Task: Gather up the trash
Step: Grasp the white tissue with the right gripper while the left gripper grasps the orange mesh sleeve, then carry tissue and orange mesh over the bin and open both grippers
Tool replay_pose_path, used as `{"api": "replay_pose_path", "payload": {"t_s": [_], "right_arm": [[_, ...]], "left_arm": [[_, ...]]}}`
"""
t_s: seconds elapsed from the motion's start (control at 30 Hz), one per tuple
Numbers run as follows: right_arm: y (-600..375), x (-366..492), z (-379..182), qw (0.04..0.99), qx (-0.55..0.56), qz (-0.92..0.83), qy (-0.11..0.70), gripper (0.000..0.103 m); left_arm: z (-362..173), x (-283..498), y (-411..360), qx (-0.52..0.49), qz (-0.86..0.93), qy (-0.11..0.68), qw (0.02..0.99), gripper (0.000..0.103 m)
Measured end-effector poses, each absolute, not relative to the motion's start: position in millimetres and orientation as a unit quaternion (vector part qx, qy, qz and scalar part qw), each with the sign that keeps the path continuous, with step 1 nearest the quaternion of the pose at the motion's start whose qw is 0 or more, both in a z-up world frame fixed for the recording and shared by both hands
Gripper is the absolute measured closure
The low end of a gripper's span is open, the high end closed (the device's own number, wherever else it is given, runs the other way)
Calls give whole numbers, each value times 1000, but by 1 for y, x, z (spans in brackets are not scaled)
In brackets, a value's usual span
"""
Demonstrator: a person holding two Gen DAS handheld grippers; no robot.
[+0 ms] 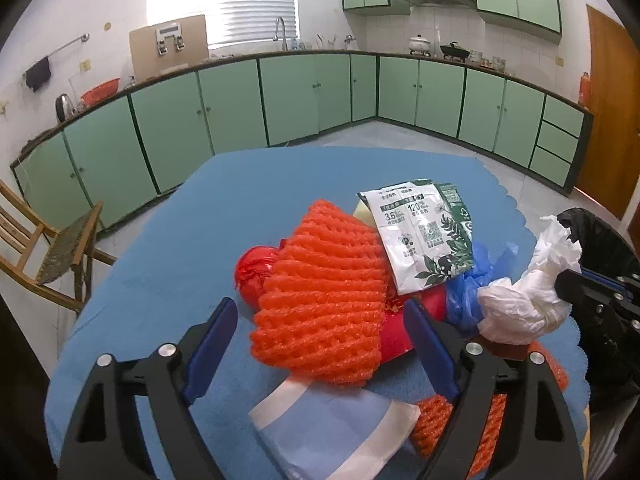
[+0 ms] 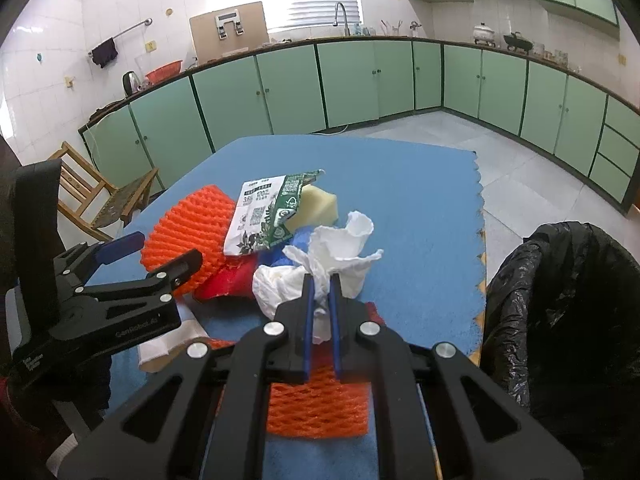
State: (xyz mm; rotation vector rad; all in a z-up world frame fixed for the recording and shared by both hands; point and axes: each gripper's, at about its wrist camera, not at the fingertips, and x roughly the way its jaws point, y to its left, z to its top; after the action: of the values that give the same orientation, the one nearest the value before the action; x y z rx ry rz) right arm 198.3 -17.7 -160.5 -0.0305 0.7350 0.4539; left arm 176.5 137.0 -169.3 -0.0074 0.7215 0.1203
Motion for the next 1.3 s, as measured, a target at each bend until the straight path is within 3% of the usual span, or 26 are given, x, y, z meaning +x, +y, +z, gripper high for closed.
{"api": "replay_pose_path", "payload": {"t_s": [0.17, 0.23, 0.33, 1.3], "right_arm": [[-18, 200, -159, 908, -13, 217, 359, 96], [-16, 200, -158, 908, -14, 218, 358, 96], [-16, 199, -157, 908, -14, 220, 356, 96], [-61, 169, -89, 939, 7, 195, 283, 96]], "left_arm": [[-170, 175, 141, -16, 53, 359, 932, 59], [-168, 173, 143, -12, 57, 356, 933, 80], [-166, 170, 146, -14, 55, 353, 934, 88], [-81, 129, 104, -6, 17, 261, 965, 91]]}}
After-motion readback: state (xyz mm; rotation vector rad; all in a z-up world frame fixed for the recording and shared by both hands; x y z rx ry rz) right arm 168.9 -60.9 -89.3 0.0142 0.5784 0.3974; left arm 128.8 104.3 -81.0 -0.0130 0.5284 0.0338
